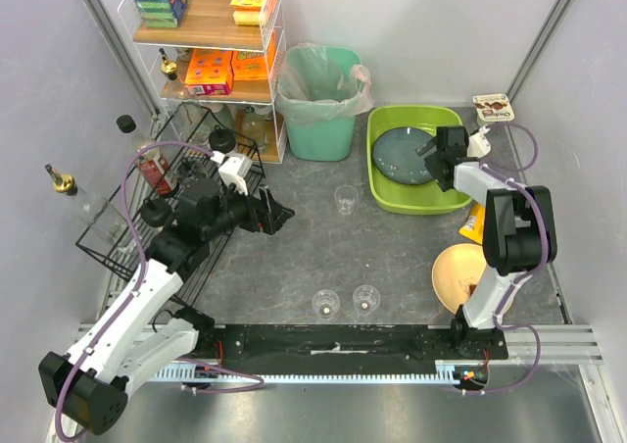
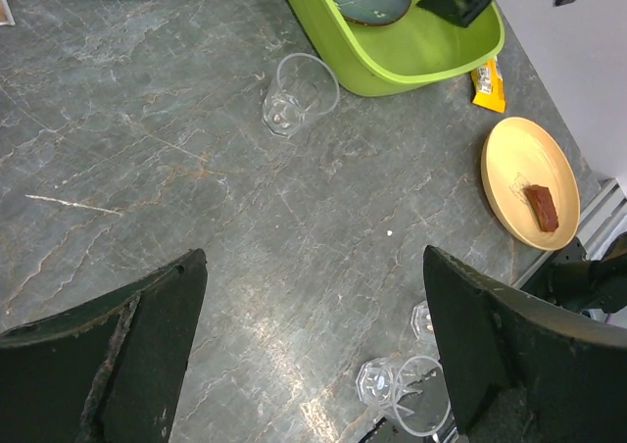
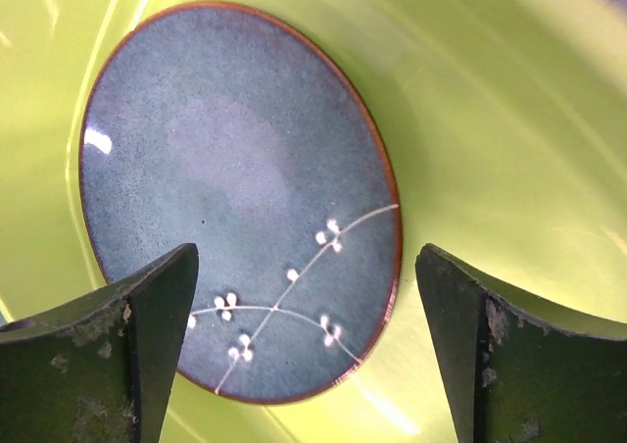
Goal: Clear the kitchen counter
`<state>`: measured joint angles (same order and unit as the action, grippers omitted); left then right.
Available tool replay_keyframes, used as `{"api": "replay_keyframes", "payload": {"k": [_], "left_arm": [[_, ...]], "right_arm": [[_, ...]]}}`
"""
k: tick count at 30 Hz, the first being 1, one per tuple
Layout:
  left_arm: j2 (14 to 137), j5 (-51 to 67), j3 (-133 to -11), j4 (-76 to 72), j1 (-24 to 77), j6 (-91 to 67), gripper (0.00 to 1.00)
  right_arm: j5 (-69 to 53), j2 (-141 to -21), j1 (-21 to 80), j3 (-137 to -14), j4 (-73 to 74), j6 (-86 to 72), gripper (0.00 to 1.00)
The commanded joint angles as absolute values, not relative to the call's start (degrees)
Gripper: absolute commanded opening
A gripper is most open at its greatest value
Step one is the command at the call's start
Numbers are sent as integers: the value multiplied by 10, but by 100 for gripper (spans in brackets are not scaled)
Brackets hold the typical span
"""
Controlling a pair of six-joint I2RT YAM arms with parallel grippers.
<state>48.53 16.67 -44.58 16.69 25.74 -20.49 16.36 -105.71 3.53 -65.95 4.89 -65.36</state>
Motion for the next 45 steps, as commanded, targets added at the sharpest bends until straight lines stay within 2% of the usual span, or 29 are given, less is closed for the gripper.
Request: {"api": "replay_keyframes", "payload": {"k": [1,4,9,15,20,21,30,34,40,45], "left_arm": [[500,183,-453,167,256,-200,96],[519,203,-462,167,255,-213,96],[589,274,-499,163,277,-264,84],[676,191,-548,128,404,-310,84],[777,142,-582,47,490,-390,88],[802,136,-588,27,504,-406,92],[1045,48,-731,-40,637,-515,88],[1138,-15,-778,-76,676,-564,84],[1214,-85,-816,-76,708,-616,80],[1259,-71,-842,-105,723,-606,72]], "right_arm": [[248,-964,34,-689,114,-570,98],[264,-917,35,-689,141,-506,98],[227,-797,33,-656,174,-390,98],[110,-648,33,-613,249,-331,98],[47,-556,33,-605,320,-338,98],[37,-535,33,-603,330,-342,98],[25,-334,33,-555,441,-410,94],[26,-287,33,-577,499,-415,94],[18,-253,33,-620,570,-412,93],[13,-236,33,-628,605,-410,94]]}}
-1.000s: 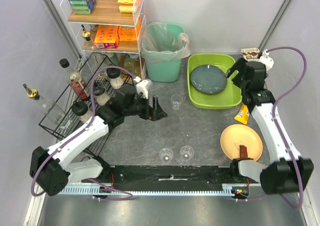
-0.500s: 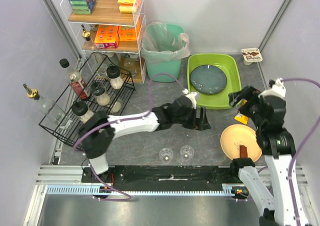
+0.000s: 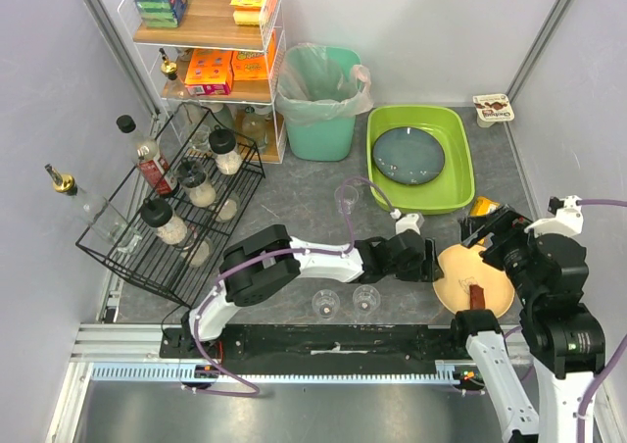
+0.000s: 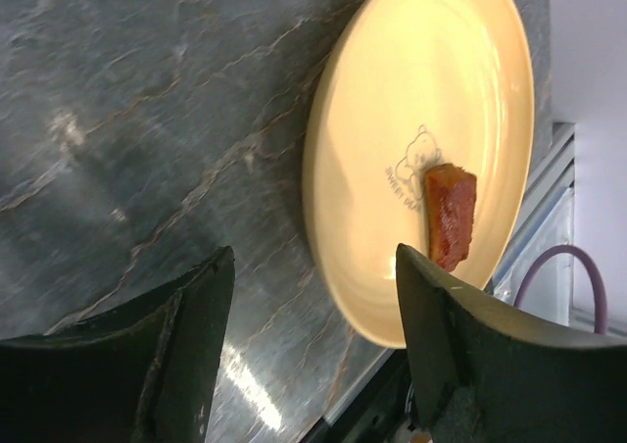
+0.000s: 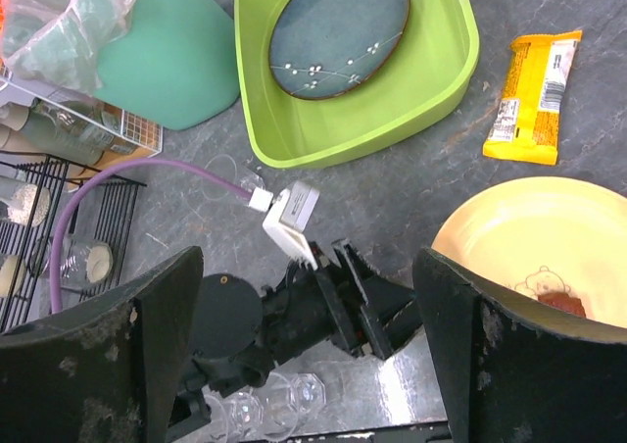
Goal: Clear the kitchen counter
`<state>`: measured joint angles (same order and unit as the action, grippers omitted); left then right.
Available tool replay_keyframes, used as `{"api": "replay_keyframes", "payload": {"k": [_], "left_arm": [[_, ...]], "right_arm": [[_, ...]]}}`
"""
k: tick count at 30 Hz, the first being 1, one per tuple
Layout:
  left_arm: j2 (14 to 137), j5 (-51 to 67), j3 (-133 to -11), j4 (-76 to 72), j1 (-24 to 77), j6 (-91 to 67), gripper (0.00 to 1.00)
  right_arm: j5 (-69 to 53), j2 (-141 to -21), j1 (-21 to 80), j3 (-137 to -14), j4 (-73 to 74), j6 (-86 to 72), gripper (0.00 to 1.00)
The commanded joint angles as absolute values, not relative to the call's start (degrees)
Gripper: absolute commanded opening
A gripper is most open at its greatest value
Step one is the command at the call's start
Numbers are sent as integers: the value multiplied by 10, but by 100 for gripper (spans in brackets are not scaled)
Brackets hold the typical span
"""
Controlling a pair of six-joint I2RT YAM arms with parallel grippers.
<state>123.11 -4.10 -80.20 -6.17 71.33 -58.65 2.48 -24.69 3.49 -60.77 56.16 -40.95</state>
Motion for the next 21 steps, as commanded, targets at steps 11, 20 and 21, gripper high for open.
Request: {"api": "replay_keyframes", "payload": {"k": [11,20,21], "left_arm": [[1307,-110,-898,-25,735,-613,43],[1280,-140,-878,28,734,-622,2],[1269,-144,-872,39,732,-627,2]], "right_arm": [[14,-204,32,-595,623,-417,94],[14,-200,33,-583,628,-420,93],[15,-198,33,-582,628,-422,93]]}}
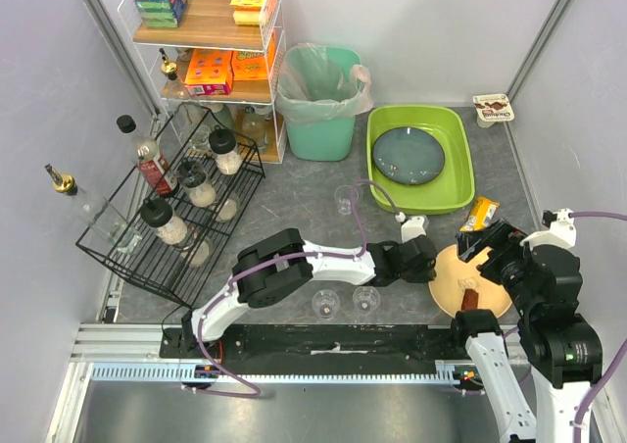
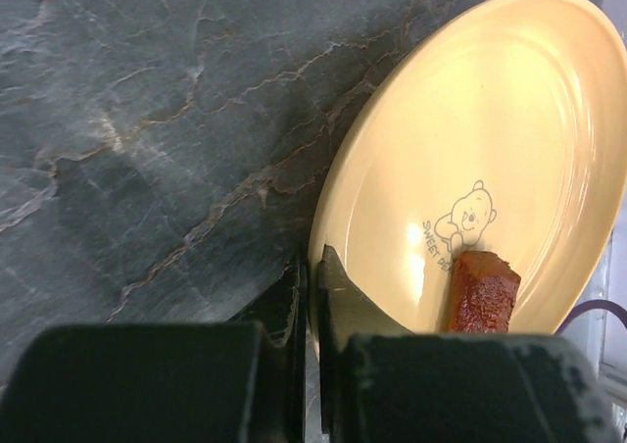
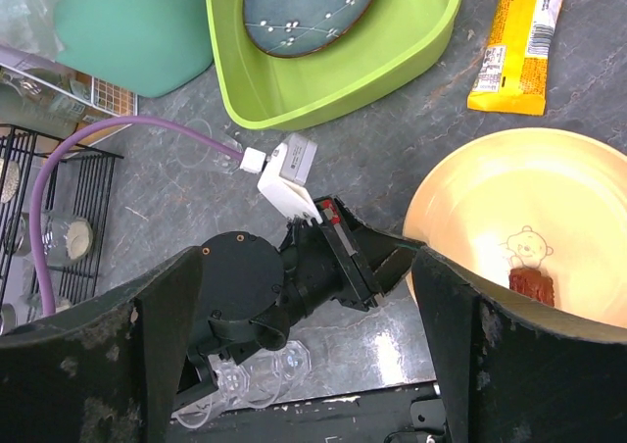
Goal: Clear the kitchen counter
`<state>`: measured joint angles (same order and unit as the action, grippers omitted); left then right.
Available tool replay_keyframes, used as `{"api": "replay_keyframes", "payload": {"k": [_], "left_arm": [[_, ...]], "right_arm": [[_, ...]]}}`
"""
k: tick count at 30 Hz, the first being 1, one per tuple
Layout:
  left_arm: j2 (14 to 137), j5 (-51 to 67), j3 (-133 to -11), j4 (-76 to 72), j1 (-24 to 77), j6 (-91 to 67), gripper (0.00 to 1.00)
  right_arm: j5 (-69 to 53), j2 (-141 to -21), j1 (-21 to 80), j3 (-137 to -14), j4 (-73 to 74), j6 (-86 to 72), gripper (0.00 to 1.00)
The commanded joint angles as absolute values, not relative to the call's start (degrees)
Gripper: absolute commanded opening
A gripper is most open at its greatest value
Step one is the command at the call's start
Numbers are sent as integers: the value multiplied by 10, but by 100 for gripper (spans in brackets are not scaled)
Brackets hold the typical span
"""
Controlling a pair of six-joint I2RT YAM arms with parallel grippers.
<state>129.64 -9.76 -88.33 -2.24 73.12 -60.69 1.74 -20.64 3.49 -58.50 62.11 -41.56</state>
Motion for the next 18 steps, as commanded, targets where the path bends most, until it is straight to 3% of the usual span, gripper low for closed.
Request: {"api": "replay_keyframes", "payload": {"k": [1,8,18], "left_arm": [[1256,-148,-864,53,730,-628,2],[1153,-222,-803,141,715,-587,2],[1015,-163,-696,156,641,-525,2]], "right_arm": [[18,-193,33,-579,628,-424,93],[15,-189,33,-532,607,-435,93],[19,-192,33,-473,577,-418,94]]}}
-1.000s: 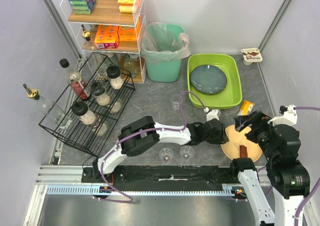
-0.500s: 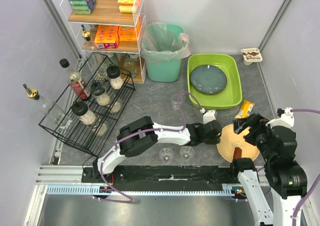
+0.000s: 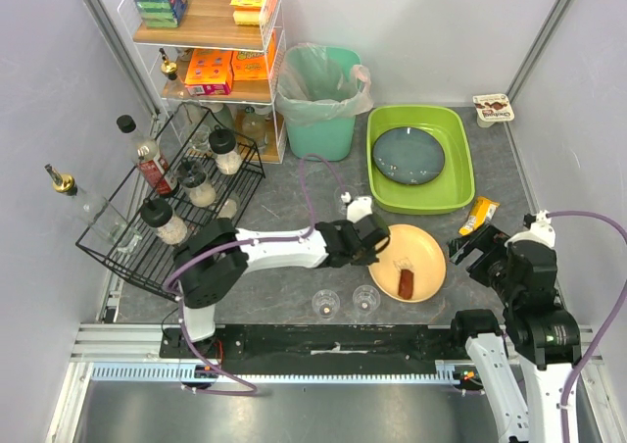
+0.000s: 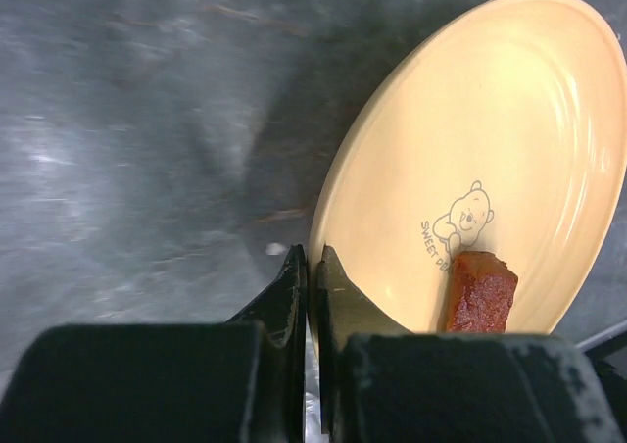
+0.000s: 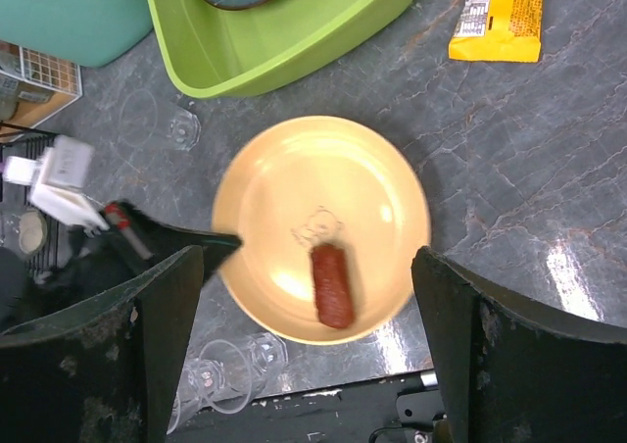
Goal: Clear the kitchen counter
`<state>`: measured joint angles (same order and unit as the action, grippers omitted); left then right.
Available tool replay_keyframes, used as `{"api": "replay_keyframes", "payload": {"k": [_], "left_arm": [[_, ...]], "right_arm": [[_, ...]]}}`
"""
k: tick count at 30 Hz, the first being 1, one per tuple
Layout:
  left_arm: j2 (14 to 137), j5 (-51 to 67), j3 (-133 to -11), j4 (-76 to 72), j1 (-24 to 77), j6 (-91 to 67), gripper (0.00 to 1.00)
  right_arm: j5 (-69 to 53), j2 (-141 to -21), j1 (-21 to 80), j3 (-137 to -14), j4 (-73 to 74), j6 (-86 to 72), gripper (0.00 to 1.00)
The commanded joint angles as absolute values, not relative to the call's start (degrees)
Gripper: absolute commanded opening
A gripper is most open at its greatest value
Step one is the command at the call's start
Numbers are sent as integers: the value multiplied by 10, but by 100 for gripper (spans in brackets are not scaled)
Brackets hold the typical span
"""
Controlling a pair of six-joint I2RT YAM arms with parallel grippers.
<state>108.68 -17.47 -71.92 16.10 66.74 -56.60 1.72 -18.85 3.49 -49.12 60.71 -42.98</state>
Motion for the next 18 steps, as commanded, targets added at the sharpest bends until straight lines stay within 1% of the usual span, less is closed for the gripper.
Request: {"api": "replay_keyframes", "payload": {"k": [1,5,7,12,15,18], "left_arm": [[1000,-154,-688,156,635,-517,2],[936,-94,-659,159,601,-490,2],[896,-63,-637,150,591,-485,1],[829,-39,-627,171,576,-476,2],[804,-35,-630,182,570,-472,2],[790,-36,-631,186,563,-469,2]], "right_arm": [[18,-193,33,-465,573,-413,94],[2,-195,33,-431,547,-387,96],[-44,-192,33,-411,521,-376,98],[-179,-213,33,-357,439,-367,98],[-229,-234,33,-336,395,-376,96],[-261,-244,33,-323,360,-394,91]]}}
